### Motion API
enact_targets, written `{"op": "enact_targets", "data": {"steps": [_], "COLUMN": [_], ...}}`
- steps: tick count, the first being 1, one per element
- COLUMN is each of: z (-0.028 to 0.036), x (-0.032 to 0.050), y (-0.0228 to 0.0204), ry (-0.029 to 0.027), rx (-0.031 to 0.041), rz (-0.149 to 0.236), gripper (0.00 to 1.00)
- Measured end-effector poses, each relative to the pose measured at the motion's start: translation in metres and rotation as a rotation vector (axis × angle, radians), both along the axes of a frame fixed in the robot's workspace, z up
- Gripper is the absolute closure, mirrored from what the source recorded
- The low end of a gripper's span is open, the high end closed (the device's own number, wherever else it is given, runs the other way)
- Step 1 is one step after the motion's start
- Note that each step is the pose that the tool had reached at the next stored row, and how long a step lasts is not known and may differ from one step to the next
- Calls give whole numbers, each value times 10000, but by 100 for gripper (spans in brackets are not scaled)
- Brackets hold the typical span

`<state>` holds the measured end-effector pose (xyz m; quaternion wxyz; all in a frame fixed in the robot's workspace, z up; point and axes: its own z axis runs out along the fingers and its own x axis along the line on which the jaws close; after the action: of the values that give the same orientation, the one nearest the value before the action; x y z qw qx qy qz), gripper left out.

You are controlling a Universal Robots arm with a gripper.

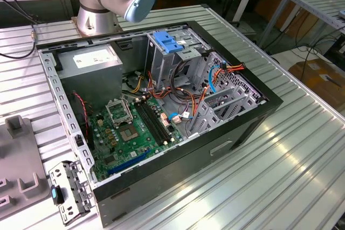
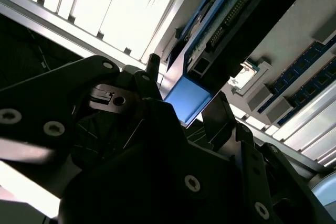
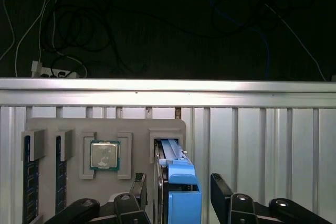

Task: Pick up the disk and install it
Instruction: 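Pick up the disk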

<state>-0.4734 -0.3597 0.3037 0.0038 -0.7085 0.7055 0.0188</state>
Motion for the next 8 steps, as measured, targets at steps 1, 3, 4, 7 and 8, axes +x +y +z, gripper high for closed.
{"op": "enact_targets", "data": {"steps": [1,3,4,7,8], "z": [0,0,0,0,0], "x": [0,0,0,0,0], "y": [0,0,0,0,0], "ry": [0,0,0,0,0], "rx": [0,0,0,0,0], "rz": [1,1,1,1,1], "gripper": [40,40,40,40,41]}}
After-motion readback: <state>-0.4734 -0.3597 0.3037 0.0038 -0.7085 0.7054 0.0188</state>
